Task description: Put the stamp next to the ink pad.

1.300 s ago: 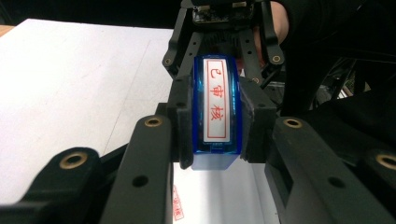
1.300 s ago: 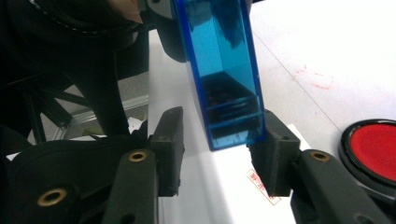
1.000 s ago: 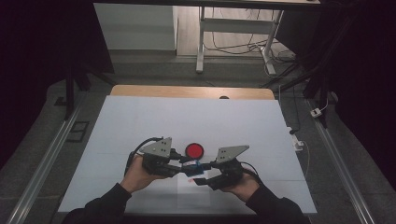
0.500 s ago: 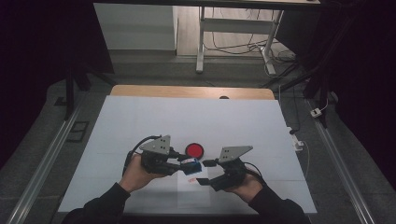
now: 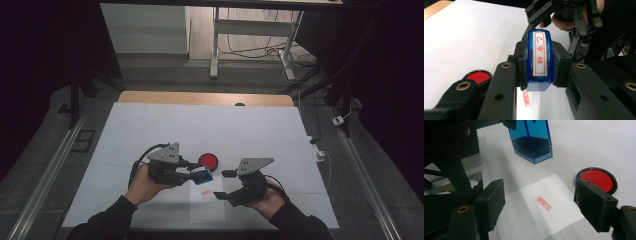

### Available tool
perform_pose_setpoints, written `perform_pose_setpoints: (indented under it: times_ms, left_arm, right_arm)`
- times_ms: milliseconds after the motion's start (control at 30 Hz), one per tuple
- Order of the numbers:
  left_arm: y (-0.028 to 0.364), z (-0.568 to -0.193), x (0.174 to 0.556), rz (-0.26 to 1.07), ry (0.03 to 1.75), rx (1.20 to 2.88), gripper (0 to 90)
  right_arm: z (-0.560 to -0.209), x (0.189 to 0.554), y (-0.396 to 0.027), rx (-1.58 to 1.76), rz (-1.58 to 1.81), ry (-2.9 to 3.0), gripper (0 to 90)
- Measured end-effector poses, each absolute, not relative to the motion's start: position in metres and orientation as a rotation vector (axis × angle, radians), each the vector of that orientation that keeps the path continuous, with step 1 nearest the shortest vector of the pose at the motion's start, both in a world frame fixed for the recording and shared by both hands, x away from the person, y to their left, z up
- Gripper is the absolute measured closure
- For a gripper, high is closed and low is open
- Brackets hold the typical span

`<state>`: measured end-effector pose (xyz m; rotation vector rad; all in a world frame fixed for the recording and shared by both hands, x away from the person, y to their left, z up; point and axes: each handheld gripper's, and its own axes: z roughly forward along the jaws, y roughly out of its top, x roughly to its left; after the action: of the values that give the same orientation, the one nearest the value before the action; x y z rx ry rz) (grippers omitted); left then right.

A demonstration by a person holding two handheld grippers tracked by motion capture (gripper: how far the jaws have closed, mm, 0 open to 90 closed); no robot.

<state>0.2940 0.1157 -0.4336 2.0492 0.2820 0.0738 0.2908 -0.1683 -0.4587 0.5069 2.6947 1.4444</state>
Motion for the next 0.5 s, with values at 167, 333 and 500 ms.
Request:
perform_pose_setpoints:
  times_ms: [167, 333, 500]
  left_arm:
    - [0.1178, -0.4341, 0.2957, 0.073, 0.312, 2.051, 69.6]
    - [0.1194, -0.4345, 0.2971, 0.085, 0.358, 2.065, 69.6]
    - [0.1232, -0.4355, 0.2991, 0.118, 0.397, 2.082, 69.5]
  right_arm:
    - [-0.4578, 0.2902, -0.1704, 0.538, 1.435, 2.688, 19.2]
    - [-0.4577, 0.2887, -0.1728, 0.580, 1.404, 2.682, 15.3]
    - [-0.4562, 0.2881, -0.1777, 0.634, 1.364, 2.659, 8.2]
